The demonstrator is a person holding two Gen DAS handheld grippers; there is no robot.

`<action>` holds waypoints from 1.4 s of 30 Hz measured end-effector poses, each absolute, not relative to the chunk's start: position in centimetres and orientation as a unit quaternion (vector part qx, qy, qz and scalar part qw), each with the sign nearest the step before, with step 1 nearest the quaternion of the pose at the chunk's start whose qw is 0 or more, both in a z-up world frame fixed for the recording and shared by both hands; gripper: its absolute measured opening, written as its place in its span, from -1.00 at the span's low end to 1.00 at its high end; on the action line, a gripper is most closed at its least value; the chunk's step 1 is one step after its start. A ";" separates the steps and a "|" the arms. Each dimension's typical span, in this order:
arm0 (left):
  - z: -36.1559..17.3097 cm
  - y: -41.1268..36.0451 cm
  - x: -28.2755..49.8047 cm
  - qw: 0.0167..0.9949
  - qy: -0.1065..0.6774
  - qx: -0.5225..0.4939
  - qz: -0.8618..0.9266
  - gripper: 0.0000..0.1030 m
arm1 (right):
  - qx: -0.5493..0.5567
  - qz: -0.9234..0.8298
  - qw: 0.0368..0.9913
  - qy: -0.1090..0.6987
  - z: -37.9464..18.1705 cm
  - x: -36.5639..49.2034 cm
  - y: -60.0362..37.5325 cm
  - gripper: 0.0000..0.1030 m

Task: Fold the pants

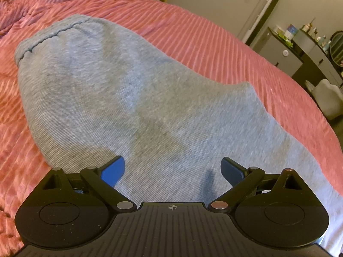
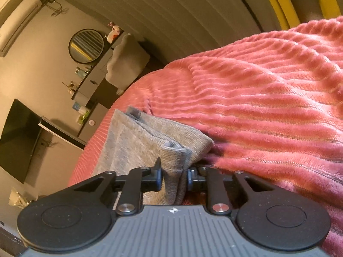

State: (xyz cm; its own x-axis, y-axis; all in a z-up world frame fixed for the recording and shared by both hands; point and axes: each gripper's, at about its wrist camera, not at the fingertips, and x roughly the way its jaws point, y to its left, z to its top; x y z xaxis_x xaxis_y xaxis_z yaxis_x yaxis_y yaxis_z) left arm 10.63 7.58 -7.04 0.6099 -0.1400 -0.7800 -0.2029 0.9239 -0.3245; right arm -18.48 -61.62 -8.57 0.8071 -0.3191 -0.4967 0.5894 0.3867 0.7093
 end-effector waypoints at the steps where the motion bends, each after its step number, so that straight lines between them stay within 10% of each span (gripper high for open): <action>1: -7.0 7.6 10.6 0.876 0.441 -0.195 0.018 0.93 | 0.479 -0.277 0.821 0.140 -8.4 -18.5 -61.5 -0.73; 42: -6.8 7.8 10.0 0.875 0.443 -0.194 0.001 0.93 | 0.438 -0.289 0.842 0.123 -1.6 -16.7 -57.6 -0.77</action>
State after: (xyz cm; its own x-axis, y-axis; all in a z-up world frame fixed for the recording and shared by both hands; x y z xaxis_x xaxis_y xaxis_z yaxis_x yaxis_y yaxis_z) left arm 10.01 7.84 -6.78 0.6079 -0.1703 -0.7755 -0.1740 0.9244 -0.3394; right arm -16.74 -57.59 -1.65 0.8023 -0.3799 -0.4605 0.5951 0.4487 0.6667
